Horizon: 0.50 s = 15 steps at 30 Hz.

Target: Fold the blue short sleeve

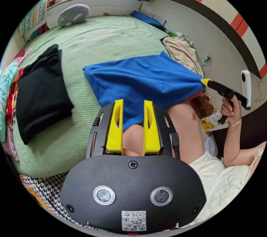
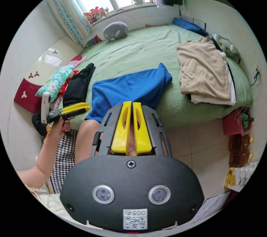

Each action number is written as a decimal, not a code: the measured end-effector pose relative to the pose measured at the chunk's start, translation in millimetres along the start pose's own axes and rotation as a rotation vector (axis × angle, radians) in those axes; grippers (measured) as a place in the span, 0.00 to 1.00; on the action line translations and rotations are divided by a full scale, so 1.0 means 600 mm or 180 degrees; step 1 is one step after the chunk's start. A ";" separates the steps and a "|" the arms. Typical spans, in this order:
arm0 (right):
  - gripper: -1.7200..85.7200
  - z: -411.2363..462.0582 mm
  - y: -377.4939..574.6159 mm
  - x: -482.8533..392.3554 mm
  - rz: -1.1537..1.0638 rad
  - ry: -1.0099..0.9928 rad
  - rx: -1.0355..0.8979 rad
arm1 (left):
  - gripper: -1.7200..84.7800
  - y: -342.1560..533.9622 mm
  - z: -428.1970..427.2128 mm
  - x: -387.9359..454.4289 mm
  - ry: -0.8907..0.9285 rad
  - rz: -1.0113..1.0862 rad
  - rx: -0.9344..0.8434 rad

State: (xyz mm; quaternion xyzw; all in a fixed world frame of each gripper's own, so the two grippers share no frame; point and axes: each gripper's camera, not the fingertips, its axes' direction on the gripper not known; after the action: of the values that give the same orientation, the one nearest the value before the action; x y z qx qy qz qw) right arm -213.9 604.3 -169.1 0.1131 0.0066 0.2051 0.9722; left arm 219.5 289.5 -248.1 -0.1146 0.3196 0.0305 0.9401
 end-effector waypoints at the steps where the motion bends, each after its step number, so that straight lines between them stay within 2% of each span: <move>1: 0.00 -0.003 -0.004 -0.005 -0.0003 -0.0013 0.0014 | 0.15 0.002 0.003 0.011 0.0016 0.0022 -0.0007; 5: 0.00 -0.019 -0.027 -0.030 -0.0005 -0.0053 0.0050 | 0.18 0.002 0.026 0.082 -0.0007 0.0180 -0.0043; 9: 0.00 -0.035 -0.039 -0.048 -0.0019 -0.0085 0.0104 | 0.26 -0.010 0.048 0.142 -0.0282 0.0355 -0.0108; 15: 0.00 -0.060 -0.051 -0.063 -0.0035 -0.0251 0.0215 | 0.24 -0.047 0.066 0.144 -0.0737 0.0066 -0.0139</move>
State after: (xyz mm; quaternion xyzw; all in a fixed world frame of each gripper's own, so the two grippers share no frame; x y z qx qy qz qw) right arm -238.4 570.0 -212.1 0.1538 -0.0242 0.1948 0.9684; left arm 315.6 270.0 -264.6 -0.1276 0.2093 0.0602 0.9676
